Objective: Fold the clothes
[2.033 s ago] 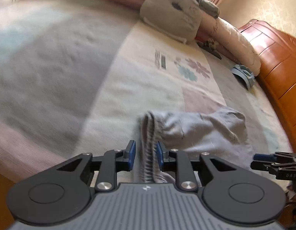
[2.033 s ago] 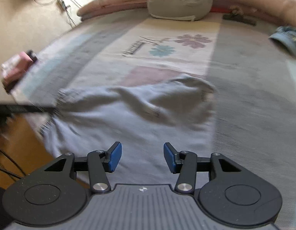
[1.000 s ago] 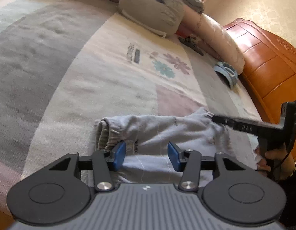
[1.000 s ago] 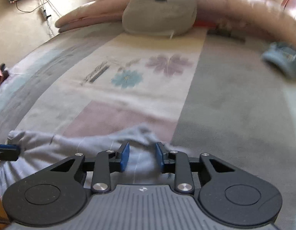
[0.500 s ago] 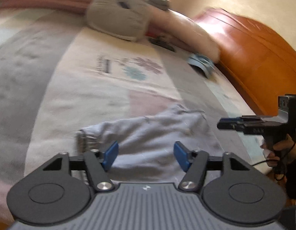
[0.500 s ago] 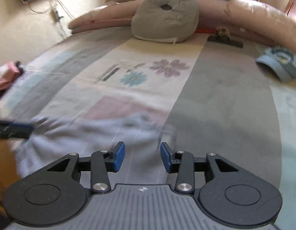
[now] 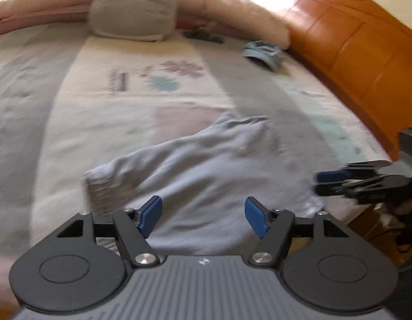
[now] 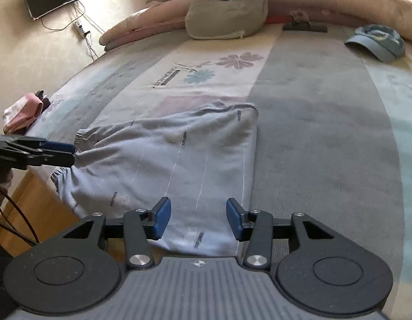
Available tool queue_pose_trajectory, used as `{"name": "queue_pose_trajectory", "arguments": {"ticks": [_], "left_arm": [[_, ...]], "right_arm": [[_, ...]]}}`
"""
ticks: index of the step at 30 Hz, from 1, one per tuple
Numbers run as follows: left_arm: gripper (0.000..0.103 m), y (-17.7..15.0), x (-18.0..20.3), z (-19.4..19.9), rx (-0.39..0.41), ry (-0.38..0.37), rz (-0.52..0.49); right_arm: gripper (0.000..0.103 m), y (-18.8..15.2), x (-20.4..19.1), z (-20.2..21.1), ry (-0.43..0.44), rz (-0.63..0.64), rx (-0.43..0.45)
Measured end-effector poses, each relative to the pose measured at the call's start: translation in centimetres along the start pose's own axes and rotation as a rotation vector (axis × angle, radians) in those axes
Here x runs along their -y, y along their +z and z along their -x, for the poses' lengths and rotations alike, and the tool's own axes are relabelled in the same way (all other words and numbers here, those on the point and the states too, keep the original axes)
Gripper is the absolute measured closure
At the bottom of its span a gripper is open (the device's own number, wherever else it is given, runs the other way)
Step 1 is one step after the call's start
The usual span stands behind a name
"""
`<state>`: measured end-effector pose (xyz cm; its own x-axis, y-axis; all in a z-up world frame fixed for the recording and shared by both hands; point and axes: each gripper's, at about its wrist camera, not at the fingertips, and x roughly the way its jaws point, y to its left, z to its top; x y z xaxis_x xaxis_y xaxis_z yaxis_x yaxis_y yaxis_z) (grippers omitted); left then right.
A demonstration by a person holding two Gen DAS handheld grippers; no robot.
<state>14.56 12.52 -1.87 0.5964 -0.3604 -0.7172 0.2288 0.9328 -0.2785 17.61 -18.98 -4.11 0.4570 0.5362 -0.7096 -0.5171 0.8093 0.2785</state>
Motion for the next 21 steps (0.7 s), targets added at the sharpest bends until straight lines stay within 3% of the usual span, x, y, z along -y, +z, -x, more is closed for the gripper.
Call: {"name": "queue_pose_trajectory", "arguments": {"ticks": [7, 11, 13, 21], "left_arm": [[0.034, 1.7, 2.6, -4.4, 0.001, -0.112, -0.013], [0.035, 2.1, 1.9, -7.9, -0.045, -0.019, 0.041], [0.034, 2.7, 1.4, -7.9, -0.035, -0.024, 0.090], [0.031, 3.4, 3.9, -4.2, -0.039, -0.083, 0.033]], "right_arm": [[0.046, -0.4, 0.1, -1.8, 0.007, 0.050, -0.032], [0.043, -0.5, 0.1, -1.9, 0.014, 0.045, -0.028], [0.043, -0.7, 0.1, -1.9, 0.018, 0.035, -0.023], [0.042, -0.9, 0.7, -1.6, 0.044, -0.018, -0.001]]}}
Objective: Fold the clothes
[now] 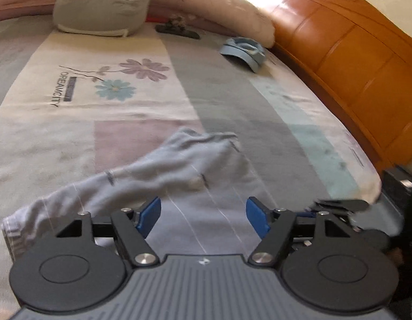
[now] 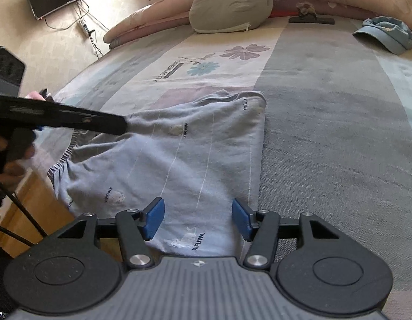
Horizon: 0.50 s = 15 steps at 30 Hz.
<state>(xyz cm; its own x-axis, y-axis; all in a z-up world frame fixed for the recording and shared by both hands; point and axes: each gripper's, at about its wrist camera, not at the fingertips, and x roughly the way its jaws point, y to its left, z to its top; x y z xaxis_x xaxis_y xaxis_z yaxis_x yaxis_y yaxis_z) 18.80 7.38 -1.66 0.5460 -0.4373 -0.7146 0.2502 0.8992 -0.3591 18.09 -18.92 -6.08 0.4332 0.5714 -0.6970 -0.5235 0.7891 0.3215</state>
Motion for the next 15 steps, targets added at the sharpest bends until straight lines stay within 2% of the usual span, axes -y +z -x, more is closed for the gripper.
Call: {"name": "queue_pose_trajectory", "arguments": {"ticks": [4, 7, 15], "left_arm": [[0.031, -1.7, 0.2, -0.3, -0.046, 0.007, 0.077], [0.032, -3.0, -0.4, -1.5, -0.101, 0.055, 0.165], [0.030, -4.1, 1.0, -0.2, -0.061, 0.084, 0.249]], "right_arm": [[0.040, -0.1, 0.3, 0.1, 0.019, -0.007, 0.006], [0.040, -0.1, 0.6, 0.2, 0.041, -0.010, 0.009], [0.038, 0.1, 1.7, 1.0, 0.099, 0.001, 0.009]]}}
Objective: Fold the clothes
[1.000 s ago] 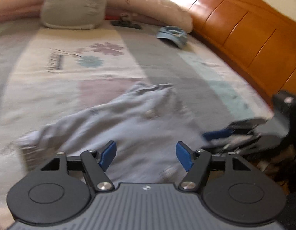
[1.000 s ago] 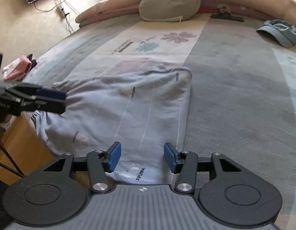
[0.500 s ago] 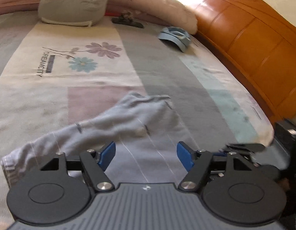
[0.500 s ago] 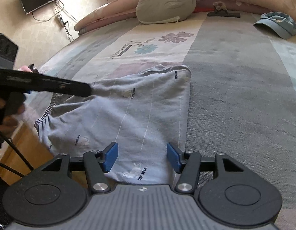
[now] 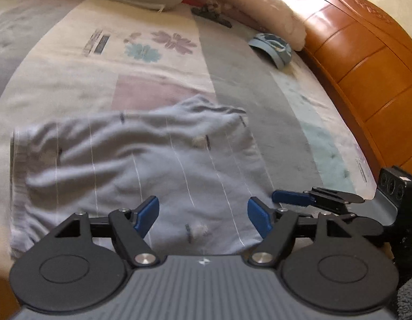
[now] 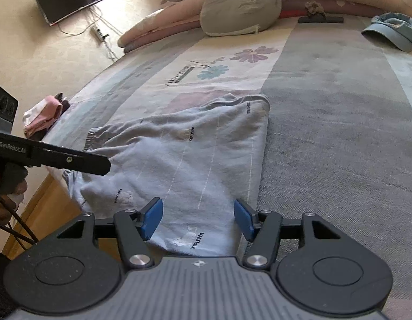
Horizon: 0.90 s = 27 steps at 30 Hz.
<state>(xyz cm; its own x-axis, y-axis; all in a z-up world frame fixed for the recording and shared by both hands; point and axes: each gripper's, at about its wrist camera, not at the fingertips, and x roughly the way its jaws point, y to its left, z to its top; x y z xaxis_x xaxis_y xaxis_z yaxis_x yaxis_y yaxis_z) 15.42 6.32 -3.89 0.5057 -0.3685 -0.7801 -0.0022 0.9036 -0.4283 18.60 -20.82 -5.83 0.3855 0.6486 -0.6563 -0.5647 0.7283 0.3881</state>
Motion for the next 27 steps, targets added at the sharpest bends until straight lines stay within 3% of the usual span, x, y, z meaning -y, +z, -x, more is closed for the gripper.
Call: {"name": "queue_pose_trajectory", "arguments": {"ticks": [2, 8, 11, 17, 22, 27], "left_arm": [[0.030, -0.7, -0.1, -0.7, -0.019, 0.046, 0.034], [0.030, -0.2, 1.4, 1.3, 0.036, 0.106, 0.062], [0.029, -0.3, 1.8, 1.6, 0.039, 0.098, 0.061], [0.030, -1.8, 0.9, -0.9, -0.035, 0.078, 0.112], [0.029, -0.3, 0.3, 2.5, 0.091, 0.089, 0.056], [0.028, 1.3, -4.7, 6.3, 0.203, 0.179, 0.122]], "right_arm": [[0.038, 0.1, 0.4, 0.2, 0.022, 0.001, 0.000], [0.034, 1.0, 1.4, 1.3, 0.102, -0.012, 0.017], [0.028, 1.8, 1.6, 2.3, 0.138, -0.005, 0.045], [0.028, 2.8, 1.9, 1.8, 0.132, 0.005, 0.025], [0.026, 2.8, 1.7, 1.8, 0.096, 0.007, 0.007], [0.023, 2.6, 1.9, 2.0, 0.043, -0.022, 0.010]]}}
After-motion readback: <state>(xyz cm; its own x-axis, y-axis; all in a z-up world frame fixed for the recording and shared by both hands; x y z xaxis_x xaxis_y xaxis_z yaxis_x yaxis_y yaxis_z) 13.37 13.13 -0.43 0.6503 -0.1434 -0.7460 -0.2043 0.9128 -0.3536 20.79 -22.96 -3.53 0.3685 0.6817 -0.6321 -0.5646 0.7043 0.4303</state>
